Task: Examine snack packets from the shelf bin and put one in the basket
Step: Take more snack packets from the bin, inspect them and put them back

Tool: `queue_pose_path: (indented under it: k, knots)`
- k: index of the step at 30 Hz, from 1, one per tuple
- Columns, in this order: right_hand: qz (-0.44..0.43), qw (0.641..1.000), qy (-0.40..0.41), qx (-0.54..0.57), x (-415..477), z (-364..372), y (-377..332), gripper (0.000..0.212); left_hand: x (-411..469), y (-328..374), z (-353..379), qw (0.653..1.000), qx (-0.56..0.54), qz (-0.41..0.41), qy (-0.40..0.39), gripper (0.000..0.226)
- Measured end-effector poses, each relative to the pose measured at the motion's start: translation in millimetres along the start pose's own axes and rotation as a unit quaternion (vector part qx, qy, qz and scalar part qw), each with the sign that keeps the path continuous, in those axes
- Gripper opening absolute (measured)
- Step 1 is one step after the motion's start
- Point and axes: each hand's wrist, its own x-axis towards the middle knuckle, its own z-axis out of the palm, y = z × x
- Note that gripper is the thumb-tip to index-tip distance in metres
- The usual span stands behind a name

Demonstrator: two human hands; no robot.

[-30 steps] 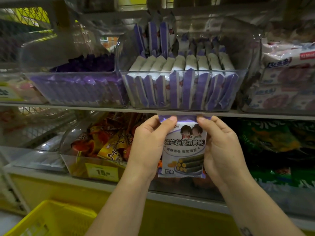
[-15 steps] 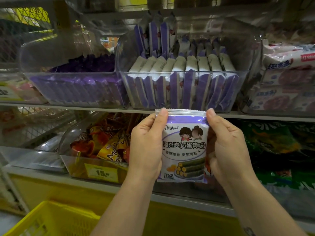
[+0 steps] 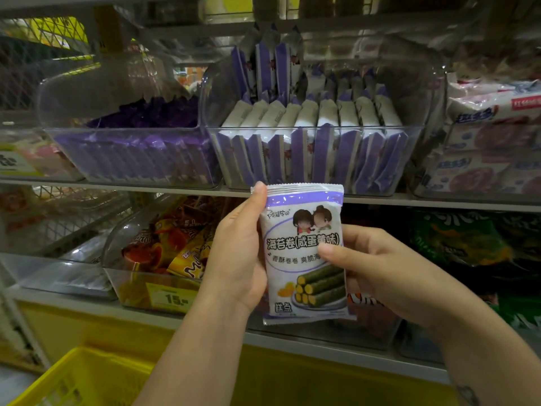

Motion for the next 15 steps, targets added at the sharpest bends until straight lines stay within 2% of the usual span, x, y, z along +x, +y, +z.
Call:
queue_pose_path:
  k: [4,6,8,11,15]
  knots:
    - [0.008,0.998,-0.008,0.063,-4,-1,-7,0.038,2,8,-15,0.991,0.077,-0.049,-0.102,0.045]
    - [-0.007,0.993,0.012,0.120,-5,0,-13,0.038,2,12,-23,0.972,0.127,-0.062,-0.189,0.042]
    - [-0.027,0.987,0.042,0.150,-5,0,-18,0.039,1,13,-29,0.954,0.144,-0.085,-0.249,0.050]
    - [-0.047,0.981,0.078,0.174,-4,0,-20,0.042,0,9,-32,0.944,0.186,-0.074,-0.263,0.062]
    - [-0.063,0.974,0.084,0.199,-4,3,-18,0.039,0,6,-32,0.939,0.209,-0.037,-0.270,0.062]
